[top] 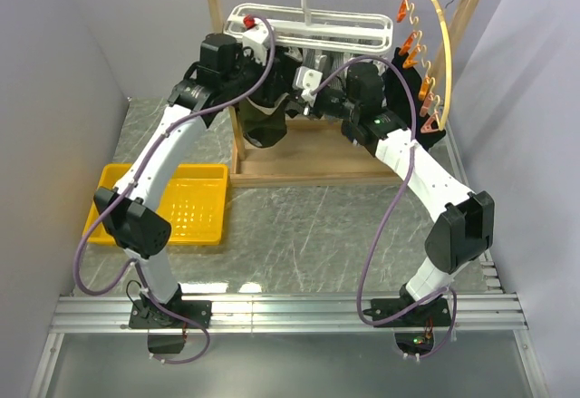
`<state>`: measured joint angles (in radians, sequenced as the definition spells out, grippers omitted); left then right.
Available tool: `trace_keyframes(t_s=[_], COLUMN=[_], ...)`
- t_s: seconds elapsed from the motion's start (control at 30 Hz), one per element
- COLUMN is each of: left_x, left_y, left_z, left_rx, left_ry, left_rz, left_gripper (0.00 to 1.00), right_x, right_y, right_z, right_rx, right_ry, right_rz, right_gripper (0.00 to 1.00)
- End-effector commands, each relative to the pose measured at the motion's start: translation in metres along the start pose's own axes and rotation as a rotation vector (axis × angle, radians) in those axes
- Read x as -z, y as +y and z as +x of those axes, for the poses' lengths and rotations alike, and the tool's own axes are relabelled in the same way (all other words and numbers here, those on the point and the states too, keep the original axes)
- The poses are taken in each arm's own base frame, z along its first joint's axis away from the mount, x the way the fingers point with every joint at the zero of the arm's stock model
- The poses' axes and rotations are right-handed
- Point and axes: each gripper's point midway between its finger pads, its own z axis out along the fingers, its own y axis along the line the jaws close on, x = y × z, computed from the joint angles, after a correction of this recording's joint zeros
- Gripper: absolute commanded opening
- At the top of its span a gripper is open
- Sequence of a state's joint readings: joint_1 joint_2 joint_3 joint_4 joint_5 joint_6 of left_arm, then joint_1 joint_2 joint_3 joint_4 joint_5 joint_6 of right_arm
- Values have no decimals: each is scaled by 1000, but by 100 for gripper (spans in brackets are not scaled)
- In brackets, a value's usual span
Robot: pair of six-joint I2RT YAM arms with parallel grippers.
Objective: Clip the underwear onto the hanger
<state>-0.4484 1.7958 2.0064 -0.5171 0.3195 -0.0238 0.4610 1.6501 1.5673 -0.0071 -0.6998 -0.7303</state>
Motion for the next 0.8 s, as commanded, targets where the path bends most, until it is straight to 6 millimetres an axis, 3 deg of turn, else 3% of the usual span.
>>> trace_keyframes(t_s=[0.0, 0.03, 0.23, 0.57, 0.77], left_x=[27, 36, 60, 58, 58], left_y=[-25, -25, -32, -38, -40], left_z=[9, -5, -17, -35, -49], left_rx=[92, 83, 69, 70, 68], left_ry=[41, -9, -114, -233, -297], left_rz=[95, 97, 132, 180, 199], left_gripper=[60, 60, 61, 64, 64], right_x=[18, 18, 25, 30, 33], right_y=[-56, -54, -43, -26, 2], right_z=[-64, -65, -58, -47, -22], right_rx=[182, 178, 138, 72, -2], right_ry=[-132, -134, -125, -116, -82], right_rz=[174, 171, 167, 150, 99], right_gripper=[0, 0, 0, 0, 0])
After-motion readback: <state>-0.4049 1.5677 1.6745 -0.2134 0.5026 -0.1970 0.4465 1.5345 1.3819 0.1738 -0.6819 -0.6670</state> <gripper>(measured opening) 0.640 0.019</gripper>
